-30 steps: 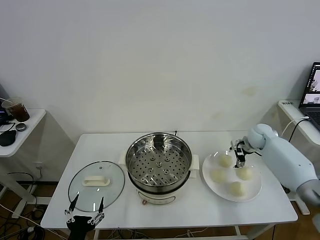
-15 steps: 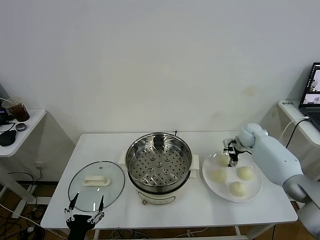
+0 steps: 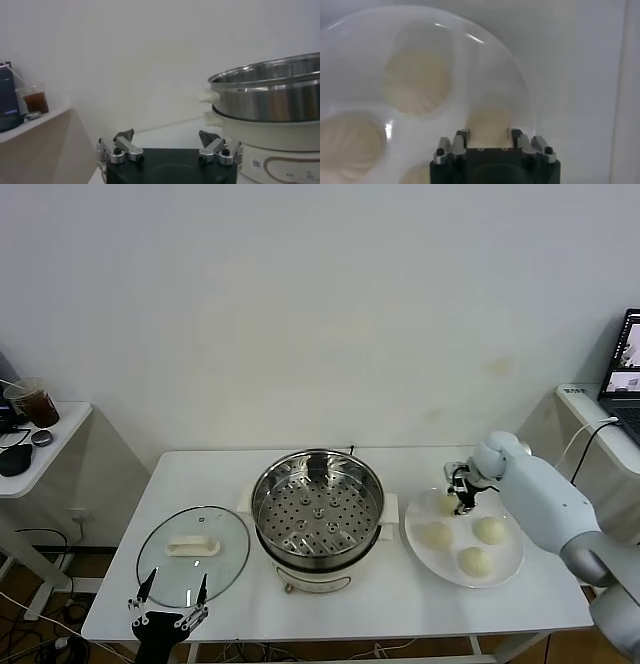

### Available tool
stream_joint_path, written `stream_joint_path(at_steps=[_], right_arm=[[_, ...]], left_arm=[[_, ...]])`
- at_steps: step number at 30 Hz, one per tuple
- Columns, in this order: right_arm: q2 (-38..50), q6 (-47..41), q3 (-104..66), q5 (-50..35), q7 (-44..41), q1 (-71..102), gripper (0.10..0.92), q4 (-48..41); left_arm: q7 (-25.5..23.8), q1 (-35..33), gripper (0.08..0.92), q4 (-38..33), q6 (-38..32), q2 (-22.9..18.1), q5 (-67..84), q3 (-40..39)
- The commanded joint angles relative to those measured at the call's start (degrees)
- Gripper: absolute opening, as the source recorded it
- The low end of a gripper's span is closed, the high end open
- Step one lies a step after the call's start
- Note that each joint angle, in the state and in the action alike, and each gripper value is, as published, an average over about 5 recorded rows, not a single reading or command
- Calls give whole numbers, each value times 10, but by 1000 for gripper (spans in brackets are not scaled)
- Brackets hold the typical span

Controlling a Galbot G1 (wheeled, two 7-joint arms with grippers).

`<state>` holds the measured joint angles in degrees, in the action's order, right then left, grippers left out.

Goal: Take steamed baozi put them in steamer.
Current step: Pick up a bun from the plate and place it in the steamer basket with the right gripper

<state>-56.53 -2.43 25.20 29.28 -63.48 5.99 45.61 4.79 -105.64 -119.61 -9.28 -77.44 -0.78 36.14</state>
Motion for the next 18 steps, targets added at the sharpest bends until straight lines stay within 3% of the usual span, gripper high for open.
stream_joint_path(at_steps=[1, 11, 18], right_arm=[[22, -4, 14, -29, -4, -6, 429, 26], [117, 7, 154, -198, -31, -165, 448, 175], [96, 57, 291, -350, -57, -357, 450, 220]], left_arm=[[0, 1, 823, 0, 1, 1, -6, -1], [0, 15, 823, 4, 4, 10, -1, -7], [4, 28, 823, 6, 4, 17, 5, -7]])
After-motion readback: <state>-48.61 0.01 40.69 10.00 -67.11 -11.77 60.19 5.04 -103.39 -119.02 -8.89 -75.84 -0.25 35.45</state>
